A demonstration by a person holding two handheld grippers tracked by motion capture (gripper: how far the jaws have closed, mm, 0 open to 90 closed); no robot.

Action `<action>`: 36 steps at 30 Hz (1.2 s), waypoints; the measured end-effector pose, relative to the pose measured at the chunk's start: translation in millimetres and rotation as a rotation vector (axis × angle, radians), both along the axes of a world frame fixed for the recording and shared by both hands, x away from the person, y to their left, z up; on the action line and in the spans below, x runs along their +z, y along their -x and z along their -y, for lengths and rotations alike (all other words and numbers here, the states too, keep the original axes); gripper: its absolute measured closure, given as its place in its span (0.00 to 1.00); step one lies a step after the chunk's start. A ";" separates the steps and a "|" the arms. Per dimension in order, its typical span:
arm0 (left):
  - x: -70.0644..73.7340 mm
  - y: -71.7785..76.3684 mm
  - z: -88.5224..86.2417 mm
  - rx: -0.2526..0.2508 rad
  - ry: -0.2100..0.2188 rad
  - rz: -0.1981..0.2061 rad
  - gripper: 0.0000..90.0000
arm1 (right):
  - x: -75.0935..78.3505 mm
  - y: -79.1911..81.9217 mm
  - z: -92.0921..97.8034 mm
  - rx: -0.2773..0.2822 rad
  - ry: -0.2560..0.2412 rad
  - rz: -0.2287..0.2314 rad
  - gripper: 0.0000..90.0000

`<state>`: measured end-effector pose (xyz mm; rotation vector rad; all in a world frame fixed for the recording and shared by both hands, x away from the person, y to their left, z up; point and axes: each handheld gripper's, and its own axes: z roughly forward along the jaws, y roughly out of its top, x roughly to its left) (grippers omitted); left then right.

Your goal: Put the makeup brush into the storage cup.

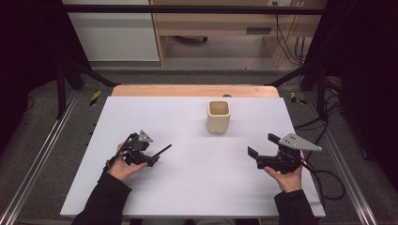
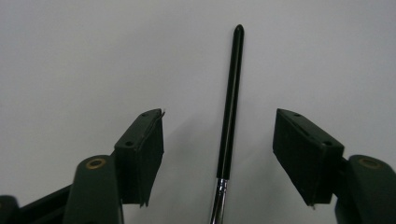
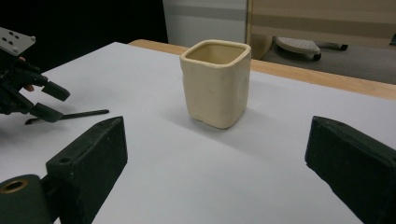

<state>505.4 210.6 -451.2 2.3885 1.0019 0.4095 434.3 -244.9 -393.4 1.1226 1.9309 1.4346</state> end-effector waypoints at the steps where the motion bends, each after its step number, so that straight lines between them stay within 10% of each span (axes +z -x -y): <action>1: -1.1 -0.1 0.4 -0.002 -0.002 -0.001 0.42 | 0.2 0.2 0.1 -0.001 -0.001 -0.002 0.07; 36: -4.6 -2.2 2.3 0.012 -0.015 -0.089 0.85 | 0.1 0.0 -0.1 0.002 0.000 -0.003 0.07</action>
